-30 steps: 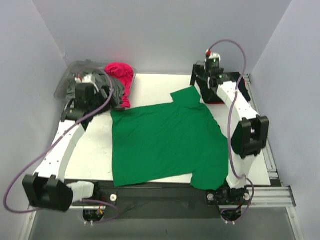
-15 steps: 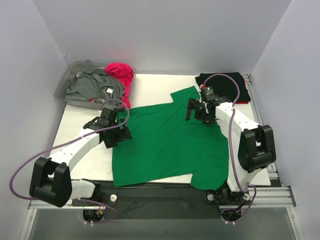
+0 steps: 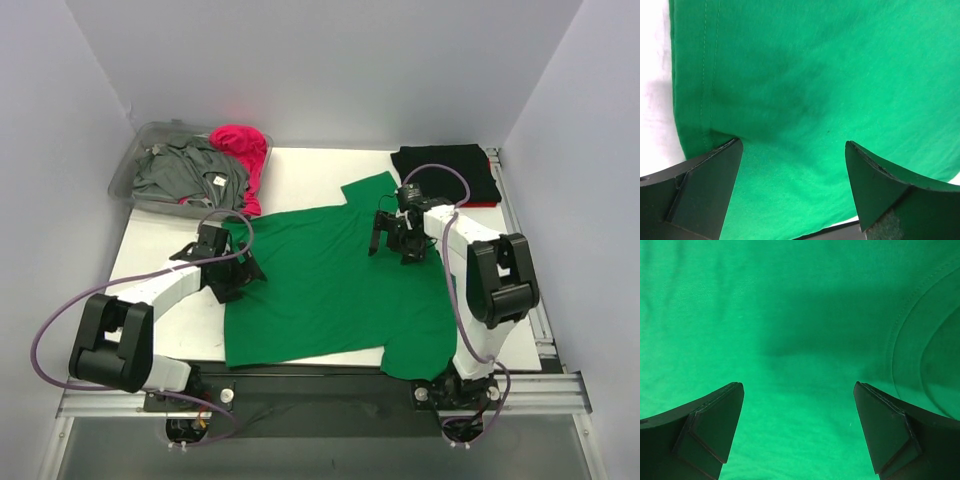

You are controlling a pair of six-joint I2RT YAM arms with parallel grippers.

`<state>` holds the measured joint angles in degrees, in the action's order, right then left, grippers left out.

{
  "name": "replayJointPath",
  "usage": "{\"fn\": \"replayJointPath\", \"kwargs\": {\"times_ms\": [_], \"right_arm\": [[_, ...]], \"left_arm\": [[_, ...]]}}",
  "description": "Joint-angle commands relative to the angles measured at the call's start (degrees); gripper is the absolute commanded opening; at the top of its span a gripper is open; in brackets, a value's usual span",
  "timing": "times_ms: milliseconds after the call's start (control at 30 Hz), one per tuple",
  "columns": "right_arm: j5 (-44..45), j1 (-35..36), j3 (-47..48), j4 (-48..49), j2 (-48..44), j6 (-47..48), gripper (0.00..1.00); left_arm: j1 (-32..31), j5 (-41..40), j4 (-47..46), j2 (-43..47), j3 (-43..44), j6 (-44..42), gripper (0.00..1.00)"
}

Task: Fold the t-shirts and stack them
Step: Flatten out the tshirt

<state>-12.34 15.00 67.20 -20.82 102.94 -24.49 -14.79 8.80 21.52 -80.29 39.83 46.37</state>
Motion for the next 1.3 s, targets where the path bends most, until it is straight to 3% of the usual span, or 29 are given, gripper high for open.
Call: {"fn": "replayJointPath", "kwargs": {"times_ms": [0,233,600,767,933,1267], "right_arm": [[-1.37,-0.59,2.23,-1.68,1.83,-0.82,0.99],[-4.09,-1.64,6.8,-2.56,7.62,-1.43,0.98],[-5.33,-1.91,23.4,-8.01,17.47,-0.56,0.97],[-5.41,-1.91,29.3,-9.85,17.57,-0.21,0.97],[-4.45,-1.47,27.29,-10.03,10.99,1.46,0.97],[-4.01,2.39,11.91,-10.47,0.6,3.04,0.97]], "left_arm": [[2.13,-0.1,-4.73,-2.58,-1.51,-0.31,0.96],[3.8,-1.59,-5.44,-6.8,1.82,-3.91,0.96],[4.42,-3.96,-4.21,-17.17,12.98,-9.27,0.96],[3.8,-4.84,-2.71,-17.01,16.76,-12.26,0.96],[1.78,-6.68,0.98,-12.97,17.73,-12.62,0.96],[-4.37,-9.42,2.65,-1.89,11.5,-7.7,0.96]]}}
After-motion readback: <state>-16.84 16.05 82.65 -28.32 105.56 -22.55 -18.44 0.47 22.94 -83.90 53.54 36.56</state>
